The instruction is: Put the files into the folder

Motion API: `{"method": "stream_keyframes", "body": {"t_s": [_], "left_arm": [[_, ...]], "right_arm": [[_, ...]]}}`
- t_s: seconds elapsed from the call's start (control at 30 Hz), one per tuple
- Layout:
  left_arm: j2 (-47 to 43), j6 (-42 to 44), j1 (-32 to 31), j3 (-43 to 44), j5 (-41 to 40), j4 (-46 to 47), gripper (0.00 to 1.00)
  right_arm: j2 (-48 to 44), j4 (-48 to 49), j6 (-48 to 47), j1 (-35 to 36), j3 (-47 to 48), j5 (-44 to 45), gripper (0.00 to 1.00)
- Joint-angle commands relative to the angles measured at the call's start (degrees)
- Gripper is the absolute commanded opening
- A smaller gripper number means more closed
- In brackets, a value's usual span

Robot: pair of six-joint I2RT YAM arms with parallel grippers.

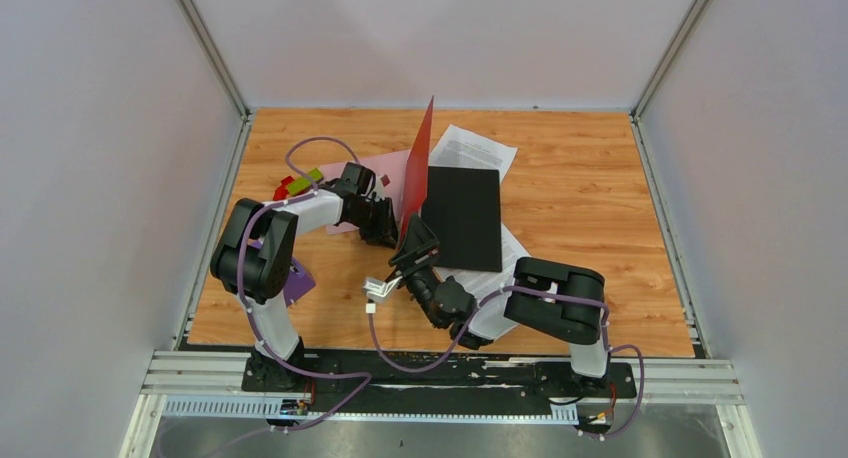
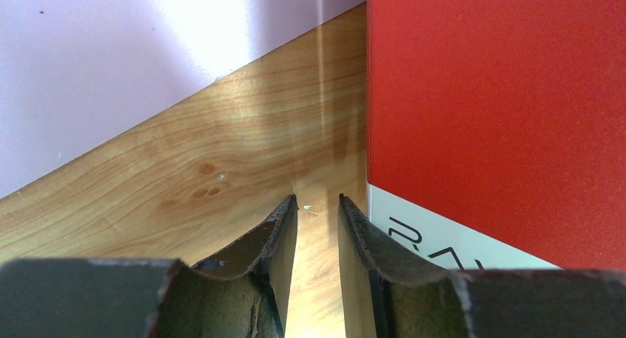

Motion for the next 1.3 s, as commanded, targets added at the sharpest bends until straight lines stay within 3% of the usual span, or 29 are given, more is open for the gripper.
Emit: {"method": "stream_keyframes", "body": {"t_s": [0.0,0.4,0.67,0.97,1.27], "left_arm": [[0.13,0.06,-1.66,-2.4,-0.95,0.2,0.36],[-0.93,-1.78,-2.54,-2.55,0.82,1.57,0.36],[-2.91,-0.9,-2.55,-2.41,0.01,-0.37,0.36],[-10.56,0.2,2.82,7.46,-0.79,-8.86,0.51],[-13.62,-1.01,5.8,22.32,7.19,-11.27,0.66]], "right_arm": [[-0.64,8.29,2.0,-0.67,0.96,-5.4,0.95],[-1.81,8.3,4.28,-0.73,1.07,-8.41,0.99],[-1.16,8.29,12.73,-2.66,-0.48,-6.62,0.96],[-4.31,4.75,22.14,-5.53,-4.07,-9.83,0.92],[-5.48,-0.17,26.09,-6.5,-4.16,-12.66,0.88]]}}
